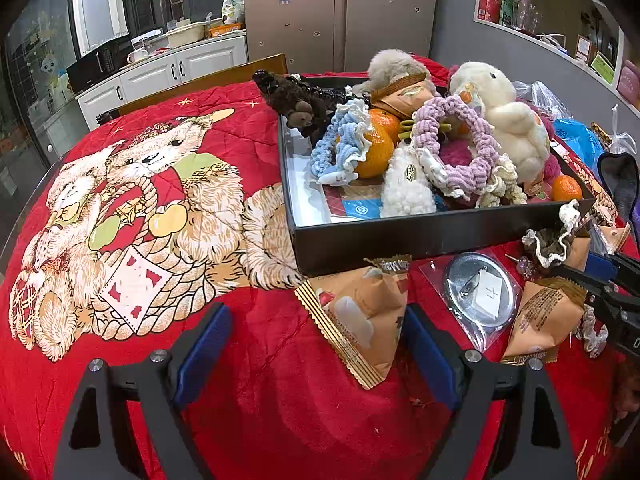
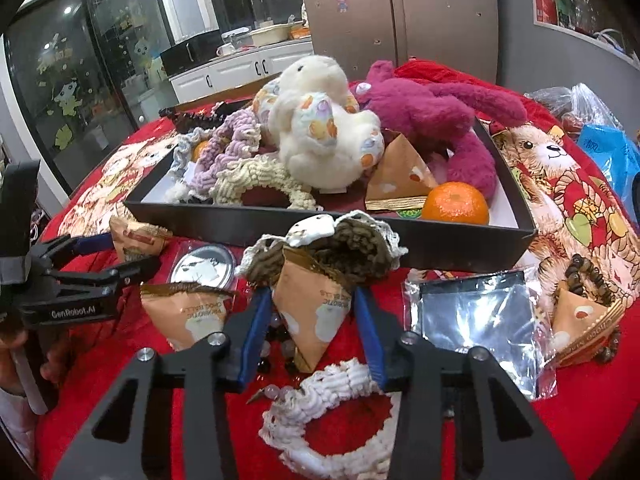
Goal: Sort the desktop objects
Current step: 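Move both open grippers over the tan triangular snack packets on the quilt, then grasp a tan triangular packet with left gripper while right grasps another tan packet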
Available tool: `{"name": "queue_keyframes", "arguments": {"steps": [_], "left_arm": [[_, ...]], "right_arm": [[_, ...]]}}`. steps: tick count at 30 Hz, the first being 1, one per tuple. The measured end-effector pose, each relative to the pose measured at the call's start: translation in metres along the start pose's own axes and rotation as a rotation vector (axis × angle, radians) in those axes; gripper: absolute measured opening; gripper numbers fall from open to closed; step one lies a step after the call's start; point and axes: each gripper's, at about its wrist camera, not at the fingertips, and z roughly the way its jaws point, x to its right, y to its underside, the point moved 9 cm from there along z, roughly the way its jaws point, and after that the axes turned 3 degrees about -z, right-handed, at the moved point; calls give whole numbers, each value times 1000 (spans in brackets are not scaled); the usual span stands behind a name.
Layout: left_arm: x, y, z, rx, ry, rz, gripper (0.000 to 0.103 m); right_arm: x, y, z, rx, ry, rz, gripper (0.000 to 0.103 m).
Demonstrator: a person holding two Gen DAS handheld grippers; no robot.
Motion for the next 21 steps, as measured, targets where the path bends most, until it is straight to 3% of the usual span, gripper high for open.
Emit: {"name": "queue_keyframes", "arguments": {"steps": [3,8,13,21], "left_arm": [[0,0,0,3,2,-1,88],[5,1,-7,29,21,11,43],[7,0,-12,40,35,1,35],[9,-11,-37,115,48,-4,34]], "right_arm": [[-3,2,-4,-4,6,-18,38],[-4,1,-10,-2,8,-17,37],[-6,-3,-21,24,6,-23,36],[-5,-15,-46,93,-16,-12,36]]}}
